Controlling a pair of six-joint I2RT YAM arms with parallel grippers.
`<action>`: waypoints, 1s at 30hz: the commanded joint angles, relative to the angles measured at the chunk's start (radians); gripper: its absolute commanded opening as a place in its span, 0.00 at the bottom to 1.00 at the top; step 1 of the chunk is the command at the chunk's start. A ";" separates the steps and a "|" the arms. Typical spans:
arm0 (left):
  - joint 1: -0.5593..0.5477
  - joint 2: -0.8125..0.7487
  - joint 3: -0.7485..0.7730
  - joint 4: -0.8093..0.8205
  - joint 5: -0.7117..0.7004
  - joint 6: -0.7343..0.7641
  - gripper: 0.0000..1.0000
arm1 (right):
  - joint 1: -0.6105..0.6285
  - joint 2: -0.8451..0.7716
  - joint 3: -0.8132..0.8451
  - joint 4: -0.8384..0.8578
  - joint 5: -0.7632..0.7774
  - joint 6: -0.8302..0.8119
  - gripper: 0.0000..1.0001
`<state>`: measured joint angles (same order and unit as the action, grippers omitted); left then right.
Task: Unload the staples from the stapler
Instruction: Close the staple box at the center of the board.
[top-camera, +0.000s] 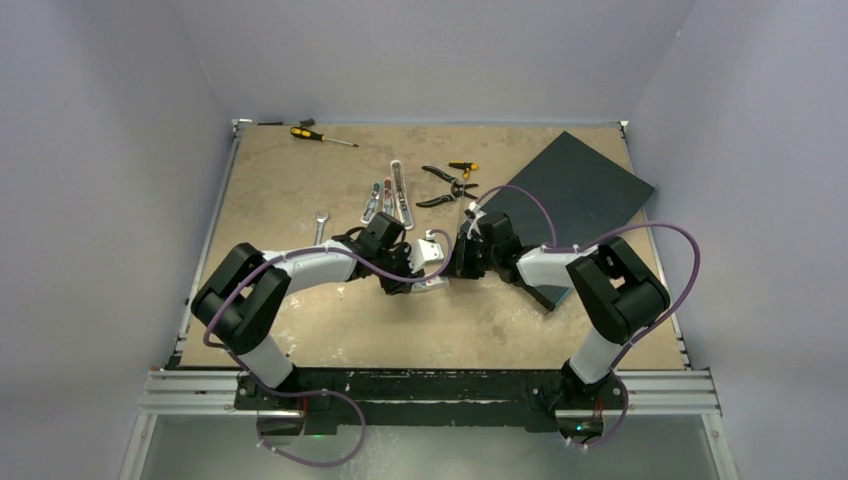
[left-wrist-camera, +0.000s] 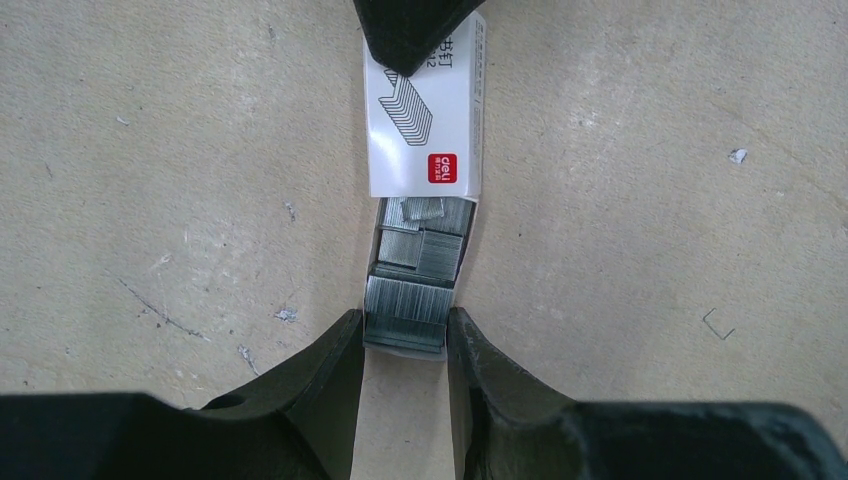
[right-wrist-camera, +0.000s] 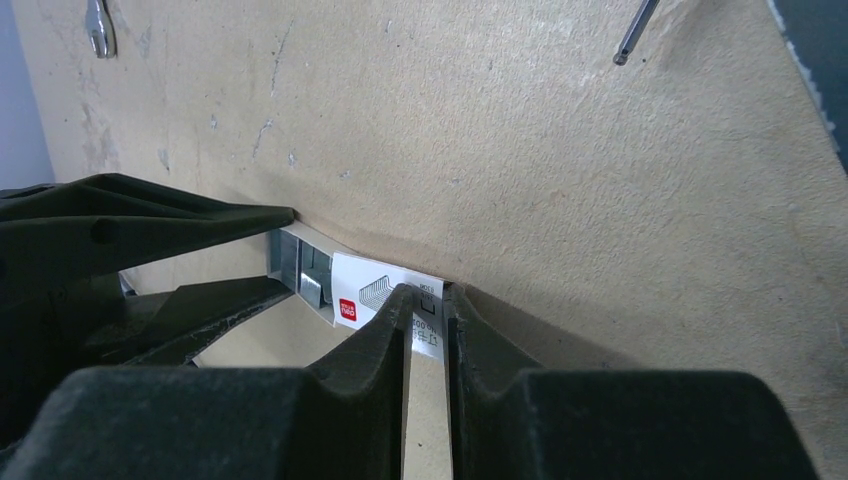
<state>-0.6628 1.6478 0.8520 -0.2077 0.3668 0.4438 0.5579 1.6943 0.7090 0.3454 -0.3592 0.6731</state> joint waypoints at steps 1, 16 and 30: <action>-0.004 0.044 0.031 0.059 -0.035 -0.031 0.24 | 0.031 0.018 0.021 -0.022 -0.058 -0.003 0.17; -0.006 0.042 0.032 0.029 -0.085 -0.110 0.23 | 0.035 -0.039 0.006 -0.054 -0.038 -0.003 0.16; -0.032 0.060 0.060 0.045 -0.088 -0.121 0.23 | 0.044 -0.039 0.013 -0.044 -0.038 0.006 0.16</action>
<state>-0.6815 1.6699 0.8864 -0.2108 0.2863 0.3328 0.5762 1.6623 0.7113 0.3168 -0.3573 0.6724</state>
